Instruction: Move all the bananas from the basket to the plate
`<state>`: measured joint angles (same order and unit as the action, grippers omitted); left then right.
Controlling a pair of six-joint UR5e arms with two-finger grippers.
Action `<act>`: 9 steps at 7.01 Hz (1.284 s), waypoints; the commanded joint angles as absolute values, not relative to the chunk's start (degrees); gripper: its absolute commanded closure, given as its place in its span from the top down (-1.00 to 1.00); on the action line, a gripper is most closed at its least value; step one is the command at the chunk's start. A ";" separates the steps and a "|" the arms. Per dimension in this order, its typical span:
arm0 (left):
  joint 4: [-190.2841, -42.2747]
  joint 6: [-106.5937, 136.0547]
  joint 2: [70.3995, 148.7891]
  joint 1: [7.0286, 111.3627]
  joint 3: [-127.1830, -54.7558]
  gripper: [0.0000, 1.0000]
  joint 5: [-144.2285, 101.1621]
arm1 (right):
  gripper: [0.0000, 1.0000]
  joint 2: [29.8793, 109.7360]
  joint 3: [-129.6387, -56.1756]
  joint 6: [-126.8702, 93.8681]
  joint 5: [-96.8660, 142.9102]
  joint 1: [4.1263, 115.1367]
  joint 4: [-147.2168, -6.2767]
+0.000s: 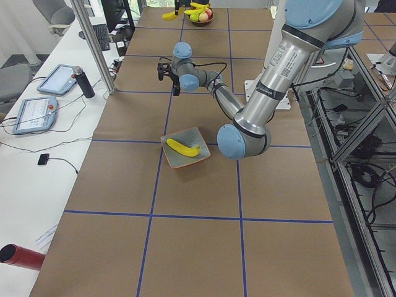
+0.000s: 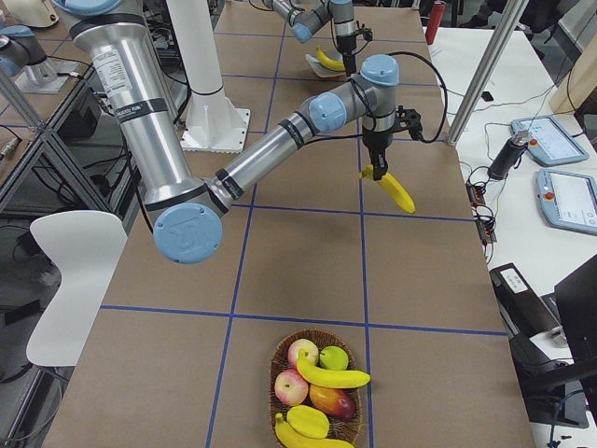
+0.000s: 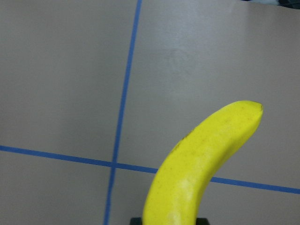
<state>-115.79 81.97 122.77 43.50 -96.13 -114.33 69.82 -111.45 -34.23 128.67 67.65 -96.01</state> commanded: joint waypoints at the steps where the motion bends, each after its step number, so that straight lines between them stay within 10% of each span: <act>1: -121.97 90.49 122.87 43.42 -95.71 1.00 -114.26 | -1.00 69.61 -113.29 -54.22 128.68 60.32 -82.52; 9: -140.27 131.88 127.34 37.09 -95.71 1.00 -106.08 | -1.00 64.60 -119.35 -75.94 112.27 39.67 -67.41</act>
